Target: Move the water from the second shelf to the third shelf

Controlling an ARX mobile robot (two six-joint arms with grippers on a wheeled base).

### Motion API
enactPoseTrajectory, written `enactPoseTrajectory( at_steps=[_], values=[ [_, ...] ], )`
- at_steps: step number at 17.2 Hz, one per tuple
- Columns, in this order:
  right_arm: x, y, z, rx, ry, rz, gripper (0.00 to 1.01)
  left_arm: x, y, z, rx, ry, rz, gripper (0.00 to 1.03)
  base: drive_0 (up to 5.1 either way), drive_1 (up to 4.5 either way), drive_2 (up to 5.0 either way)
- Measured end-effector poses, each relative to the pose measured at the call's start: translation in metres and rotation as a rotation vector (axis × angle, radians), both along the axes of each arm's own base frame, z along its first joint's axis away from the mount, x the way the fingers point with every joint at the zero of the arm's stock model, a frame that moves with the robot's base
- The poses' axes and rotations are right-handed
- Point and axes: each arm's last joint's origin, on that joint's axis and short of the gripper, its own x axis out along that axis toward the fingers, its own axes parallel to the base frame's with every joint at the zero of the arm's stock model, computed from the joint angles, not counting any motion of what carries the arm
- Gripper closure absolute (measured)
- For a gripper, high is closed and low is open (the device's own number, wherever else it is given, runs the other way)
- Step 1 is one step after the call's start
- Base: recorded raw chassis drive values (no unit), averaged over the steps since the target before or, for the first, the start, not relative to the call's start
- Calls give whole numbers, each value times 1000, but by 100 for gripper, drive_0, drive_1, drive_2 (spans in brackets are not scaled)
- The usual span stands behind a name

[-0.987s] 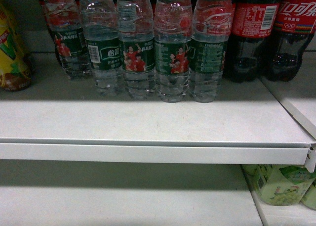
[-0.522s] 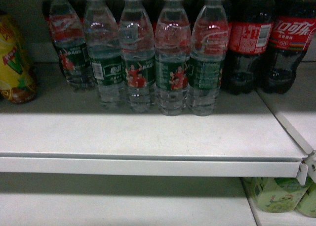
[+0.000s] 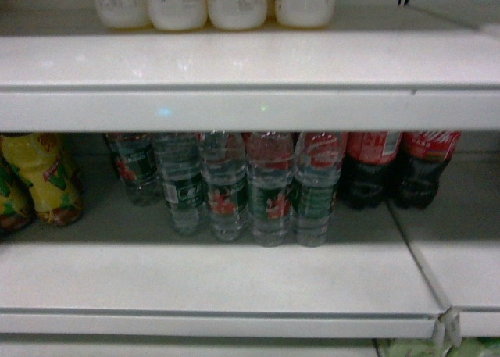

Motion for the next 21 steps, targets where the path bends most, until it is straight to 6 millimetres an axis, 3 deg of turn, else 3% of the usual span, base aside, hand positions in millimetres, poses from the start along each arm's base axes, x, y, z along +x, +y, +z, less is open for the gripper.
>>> enactPoseTrajectory(
  at_steps=[21],
  values=[
    [0, 0, 4, -1, -10, 0, 65, 0, 0, 0, 0, 0, 0, 5, 0, 0, 0]
  ],
)
